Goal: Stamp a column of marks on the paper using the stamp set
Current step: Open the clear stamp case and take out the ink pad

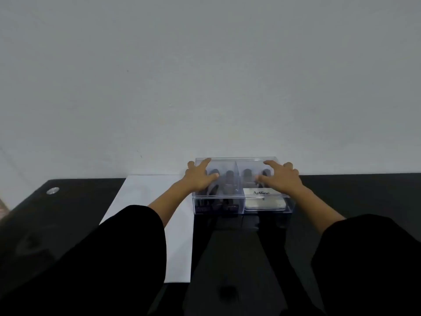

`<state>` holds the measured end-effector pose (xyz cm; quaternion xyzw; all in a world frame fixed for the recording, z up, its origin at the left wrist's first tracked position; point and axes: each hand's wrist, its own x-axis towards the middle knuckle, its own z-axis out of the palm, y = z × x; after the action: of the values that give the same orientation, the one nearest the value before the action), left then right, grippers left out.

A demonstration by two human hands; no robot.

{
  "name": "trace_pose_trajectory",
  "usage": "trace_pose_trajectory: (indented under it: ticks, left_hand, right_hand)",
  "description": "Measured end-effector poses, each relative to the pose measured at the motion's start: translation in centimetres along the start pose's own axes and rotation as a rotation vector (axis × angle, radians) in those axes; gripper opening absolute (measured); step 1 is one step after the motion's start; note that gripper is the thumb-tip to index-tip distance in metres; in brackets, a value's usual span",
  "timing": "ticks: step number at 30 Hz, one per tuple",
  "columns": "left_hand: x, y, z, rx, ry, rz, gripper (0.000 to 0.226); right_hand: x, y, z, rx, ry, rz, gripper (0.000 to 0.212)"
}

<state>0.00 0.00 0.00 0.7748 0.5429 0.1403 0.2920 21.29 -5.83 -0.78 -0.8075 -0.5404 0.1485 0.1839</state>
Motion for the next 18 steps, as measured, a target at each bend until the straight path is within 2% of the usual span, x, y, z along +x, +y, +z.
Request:
trace_pose_trajectory:
  ticks: [5, 14, 16, 18]
  left_hand:
    - [0.6, -0.3, 0.9, -0.084, -0.019, -0.061, 0.066]
    - [0.0, 0.3, 1.1, -0.117, 0.052, -0.09, 0.061]
    - [-0.3, 0.4, 1.0, -0.117, 0.064, -0.081, 0.053]
    - [-0.4, 0.4, 1.0, -0.142, 0.07, -0.08, 0.022]
  right_hand:
    - [0.6, 0.9, 0.5, 0.052, -0.034, 0.012, 0.068]
    - [-0.3, 0.4, 0.5, 0.12, 0.019, 0.016, 0.066]
    - [-0.5, 0.3, 0.4, 0.129, 0.031, 0.012, 0.065]
    - [-1.0, 0.2, 0.3, 0.136, 0.033, 0.015, 0.064]
